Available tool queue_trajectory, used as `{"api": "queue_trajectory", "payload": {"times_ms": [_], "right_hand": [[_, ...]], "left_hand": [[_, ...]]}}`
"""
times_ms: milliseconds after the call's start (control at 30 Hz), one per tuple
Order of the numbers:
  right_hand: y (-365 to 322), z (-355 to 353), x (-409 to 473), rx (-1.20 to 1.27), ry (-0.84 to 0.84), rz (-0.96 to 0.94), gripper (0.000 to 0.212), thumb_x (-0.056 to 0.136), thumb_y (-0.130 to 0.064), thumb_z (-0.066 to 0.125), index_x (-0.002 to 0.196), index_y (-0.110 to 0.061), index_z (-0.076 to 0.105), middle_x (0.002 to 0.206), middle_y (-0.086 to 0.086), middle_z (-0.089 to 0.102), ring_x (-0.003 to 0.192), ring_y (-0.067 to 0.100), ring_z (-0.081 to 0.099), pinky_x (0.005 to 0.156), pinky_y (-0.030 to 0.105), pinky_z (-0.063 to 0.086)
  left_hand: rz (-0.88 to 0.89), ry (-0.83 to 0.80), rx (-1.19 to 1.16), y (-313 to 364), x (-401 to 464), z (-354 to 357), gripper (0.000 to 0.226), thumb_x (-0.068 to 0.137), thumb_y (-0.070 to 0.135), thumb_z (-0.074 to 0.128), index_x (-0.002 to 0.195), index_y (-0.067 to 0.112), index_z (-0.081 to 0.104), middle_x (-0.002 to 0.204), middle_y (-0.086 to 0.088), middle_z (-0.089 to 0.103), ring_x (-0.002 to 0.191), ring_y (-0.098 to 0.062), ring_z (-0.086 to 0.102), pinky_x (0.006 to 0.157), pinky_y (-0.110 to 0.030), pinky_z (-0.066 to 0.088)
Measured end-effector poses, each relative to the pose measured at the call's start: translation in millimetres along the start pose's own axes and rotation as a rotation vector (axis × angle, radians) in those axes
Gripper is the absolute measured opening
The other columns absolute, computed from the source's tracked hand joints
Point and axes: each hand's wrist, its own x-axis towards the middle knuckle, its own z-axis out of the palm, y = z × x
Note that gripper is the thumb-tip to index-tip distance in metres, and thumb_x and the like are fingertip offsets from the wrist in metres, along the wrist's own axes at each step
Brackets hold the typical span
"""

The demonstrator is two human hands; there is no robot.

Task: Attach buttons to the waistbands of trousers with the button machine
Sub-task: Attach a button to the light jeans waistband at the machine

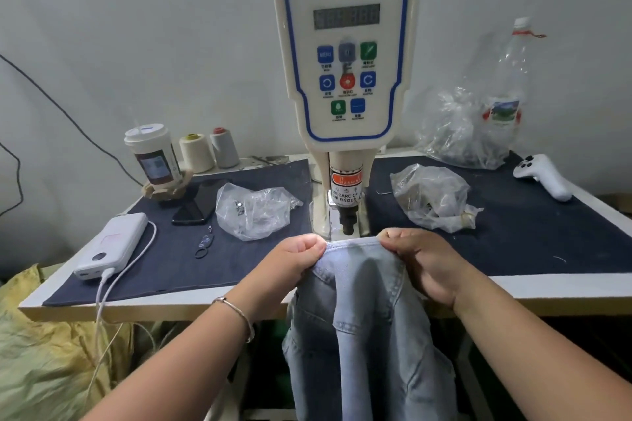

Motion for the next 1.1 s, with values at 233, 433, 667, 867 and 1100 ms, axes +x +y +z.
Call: {"api": "queue_trajectory", "payload": {"times_ms": [233, 433, 667, 867, 1100], "right_hand": [[8.0, -6.6, 7.7, -0.014, -0.015, -0.022, 0.027, 0.087, -0.004, 0.048, 0.061, -0.01, 0.052, 0.059, 0.006, 0.045, 0.053, 0.014, 0.046, 0.053, 0.023, 0.04], [16.1, -20.3, 8.6, 0.087, 0.078, -0.058, 0.025, 0.083, -0.008, 0.054, 0.059, -0.013, 0.052, 0.06, 0.002, 0.045, 0.057, 0.013, 0.041, 0.056, 0.025, 0.039], [15.3, -15.7, 4.7, -0.034, -0.131, -0.097, 0.022, 0.088, -0.02, 0.058, 0.07, -0.007, 0.062, 0.068, 0.009, 0.057, 0.06, 0.013, 0.054, 0.058, 0.021, 0.046], [9.3, -7.2, -0.8, -0.109, -0.145, -0.095, 0.02, 0.087, -0.018, 0.059, 0.084, 0.002, 0.064, 0.081, 0.016, 0.06, 0.071, 0.019, 0.057, 0.069, 0.026, 0.048], [2.9, 6.0, -5.1, -0.042, -0.115, -0.115, 0.015, 0.083, -0.016, 0.062, 0.084, -0.001, 0.066, 0.082, 0.016, 0.063, 0.075, 0.019, 0.06, 0.073, 0.027, 0.052]], "left_hand": [[0.009, -0.01, -0.112, -9.7, 6.5, -1.1, 0.036, 0.102, 0.018, 0.049, 0.07, 0.019, 0.065, 0.07, 0.0, 0.063, 0.061, -0.008, 0.057, 0.055, -0.017, 0.044], [-0.072, 0.127, -0.399, -31.7, 11.5, -29.5, 0.034, 0.103, 0.004, 0.037, 0.071, 0.012, 0.047, 0.065, -0.001, 0.036, 0.05, -0.008, 0.031, 0.047, -0.017, 0.029], [0.066, 0.104, -0.142, -23.3, 6.3, -22.7, 0.023, 0.094, 0.025, 0.052, 0.084, 0.009, 0.066, 0.069, 0.001, 0.058, 0.06, -0.008, 0.05, 0.052, -0.016, 0.035], [0.162, -0.014, 0.093, -6.8, 1.8, -0.6, 0.016, 0.087, 0.032, 0.068, 0.089, 0.017, 0.072, 0.084, -0.002, 0.074, 0.079, -0.011, 0.066, 0.061, -0.014, 0.043], [0.138, -0.126, -0.017, -6.7, -5.5, 5.7, 0.017, 0.077, 0.027, 0.08, 0.088, 0.017, 0.072, 0.09, -0.004, 0.071, 0.085, -0.015, 0.062, 0.08, -0.024, 0.05]]}}
